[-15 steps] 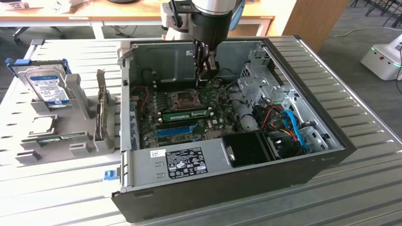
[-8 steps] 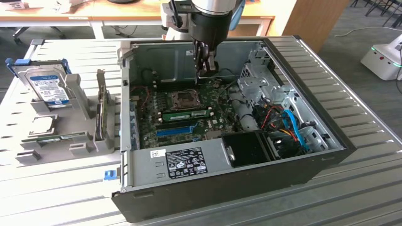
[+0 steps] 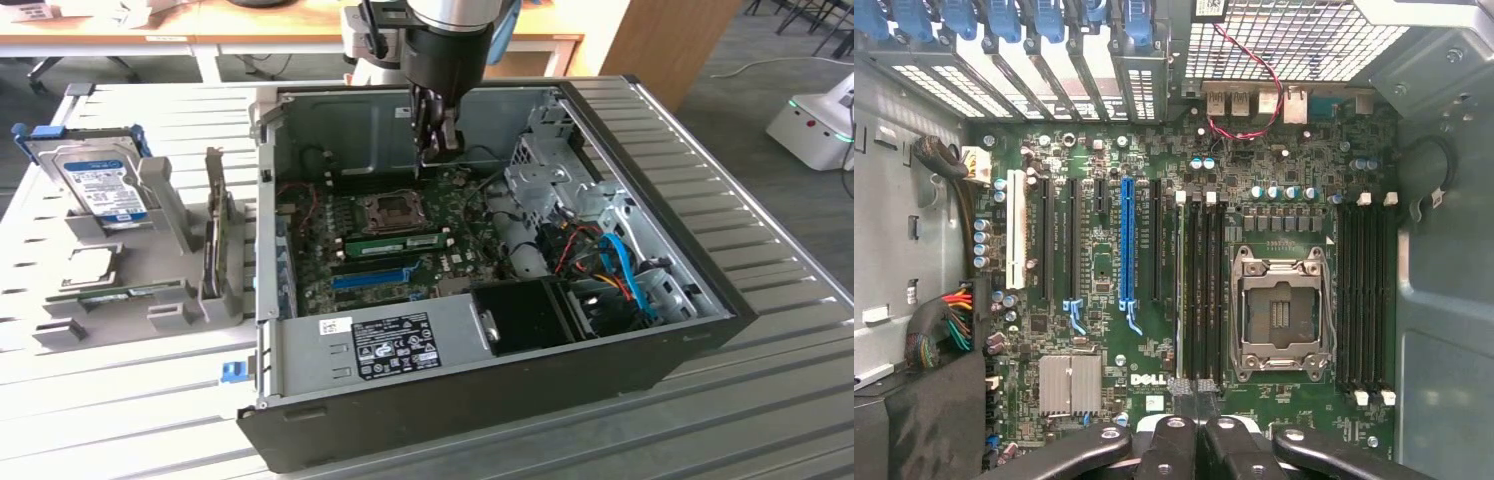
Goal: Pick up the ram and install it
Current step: 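Press down the ram until it locks into place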
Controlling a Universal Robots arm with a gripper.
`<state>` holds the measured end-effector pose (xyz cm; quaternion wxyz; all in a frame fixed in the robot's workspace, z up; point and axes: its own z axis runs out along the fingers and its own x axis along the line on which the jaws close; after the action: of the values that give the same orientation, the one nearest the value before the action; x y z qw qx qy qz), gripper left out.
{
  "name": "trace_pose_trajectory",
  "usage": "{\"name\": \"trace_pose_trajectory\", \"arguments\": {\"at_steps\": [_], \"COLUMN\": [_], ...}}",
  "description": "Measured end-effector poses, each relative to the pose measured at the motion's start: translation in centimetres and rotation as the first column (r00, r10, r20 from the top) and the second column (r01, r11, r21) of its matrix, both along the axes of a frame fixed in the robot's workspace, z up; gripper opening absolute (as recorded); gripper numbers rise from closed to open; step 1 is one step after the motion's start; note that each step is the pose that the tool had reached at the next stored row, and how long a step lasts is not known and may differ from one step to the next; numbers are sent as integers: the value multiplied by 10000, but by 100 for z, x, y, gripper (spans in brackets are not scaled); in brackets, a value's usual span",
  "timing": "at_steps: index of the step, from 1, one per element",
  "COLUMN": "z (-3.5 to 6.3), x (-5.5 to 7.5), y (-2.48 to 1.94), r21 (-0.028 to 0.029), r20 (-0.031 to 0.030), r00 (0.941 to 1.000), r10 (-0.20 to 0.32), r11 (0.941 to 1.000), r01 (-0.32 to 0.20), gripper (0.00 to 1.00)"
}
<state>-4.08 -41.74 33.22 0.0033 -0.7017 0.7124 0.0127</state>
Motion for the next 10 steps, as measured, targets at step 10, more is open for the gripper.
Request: {"name": "trace_pose_trajectory", "arguments": {"at_steps": [10], "z": [0], "x": [46], "y": [0], "r21": [10], "r20": [0], "r00": [10000], "r10": [-1], "r11": [10000], "r01": [1], "gripper": [11]}}
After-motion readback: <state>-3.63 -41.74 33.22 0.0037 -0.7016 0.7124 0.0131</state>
